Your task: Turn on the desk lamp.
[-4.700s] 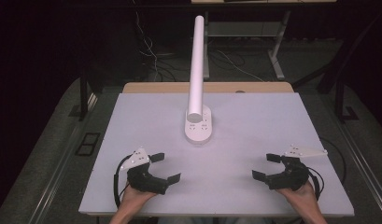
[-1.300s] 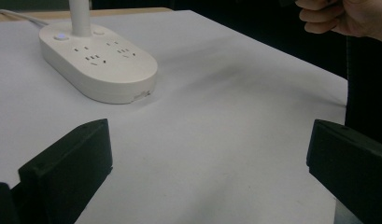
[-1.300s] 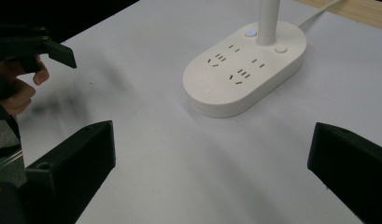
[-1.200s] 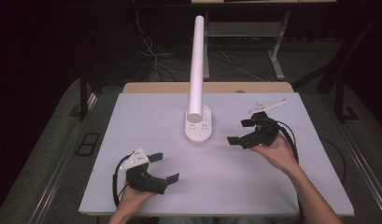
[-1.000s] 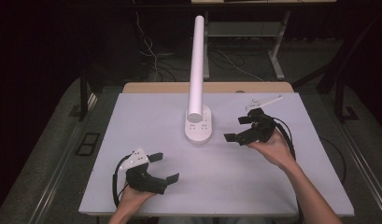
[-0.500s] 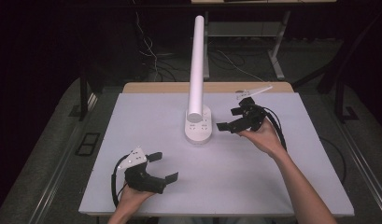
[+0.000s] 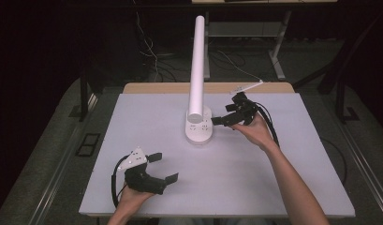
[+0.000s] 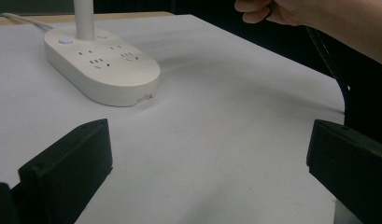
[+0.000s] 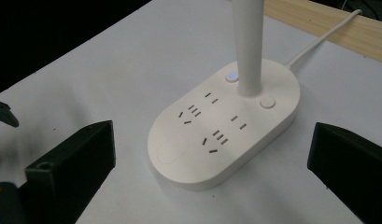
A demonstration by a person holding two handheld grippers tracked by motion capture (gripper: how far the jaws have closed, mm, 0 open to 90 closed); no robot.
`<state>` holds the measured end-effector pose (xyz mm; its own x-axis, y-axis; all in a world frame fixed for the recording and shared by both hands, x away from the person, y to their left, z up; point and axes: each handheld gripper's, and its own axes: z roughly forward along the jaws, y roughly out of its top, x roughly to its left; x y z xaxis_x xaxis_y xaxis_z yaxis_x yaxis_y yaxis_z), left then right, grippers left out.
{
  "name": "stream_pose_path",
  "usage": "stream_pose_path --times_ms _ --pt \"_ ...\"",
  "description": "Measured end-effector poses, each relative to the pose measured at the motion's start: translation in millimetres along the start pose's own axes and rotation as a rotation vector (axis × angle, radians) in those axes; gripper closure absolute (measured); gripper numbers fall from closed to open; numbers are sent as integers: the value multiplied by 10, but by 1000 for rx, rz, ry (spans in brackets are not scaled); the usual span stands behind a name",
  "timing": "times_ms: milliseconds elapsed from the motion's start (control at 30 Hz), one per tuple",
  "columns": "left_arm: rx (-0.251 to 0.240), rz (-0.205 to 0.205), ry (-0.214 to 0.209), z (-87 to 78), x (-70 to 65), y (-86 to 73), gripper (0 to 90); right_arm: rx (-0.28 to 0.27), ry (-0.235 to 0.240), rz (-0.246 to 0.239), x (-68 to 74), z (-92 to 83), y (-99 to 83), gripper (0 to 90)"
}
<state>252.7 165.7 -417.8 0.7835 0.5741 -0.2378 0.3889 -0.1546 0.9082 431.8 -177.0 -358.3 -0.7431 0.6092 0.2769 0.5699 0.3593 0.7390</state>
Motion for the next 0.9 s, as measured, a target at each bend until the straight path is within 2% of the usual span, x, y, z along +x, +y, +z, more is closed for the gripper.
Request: stream_pose_path --times_ms 67,167,233,267,400,633,733,767,800,900 --pt "-1 -2 0 1 1 0 0 -3 8 4 -28 18 14 58" --pt "1 0 2 -4 11 1 0 -13 2 10 -54 30 34 59" --pt "0 -1 3 -4 17 0 0 -16 3 0 -98 51 72 156" --pt "0 -2 5 -5 19 0 0 -18 -2 0 -109 59 87 158" --pt "6 7 10 -9 28 0 0 -10 -3 1 -147 123 143 262" --pt "4 8 10 -24 42 0 0 12 -21 12 -223 276 196 507" --pt "2 8 12 -26 48 1 0 11 -13 26 -266 338 203 608" --pt "2 5 11 -27 49 1 0 11 -13 26 -266 338 203 608" --pt "3 4 12 -29 51 1 0 13 -13 30 -287 379 207 676" --pt "3 4 12 -32 58 2 0 20 -21 38 -311 448 211 762"
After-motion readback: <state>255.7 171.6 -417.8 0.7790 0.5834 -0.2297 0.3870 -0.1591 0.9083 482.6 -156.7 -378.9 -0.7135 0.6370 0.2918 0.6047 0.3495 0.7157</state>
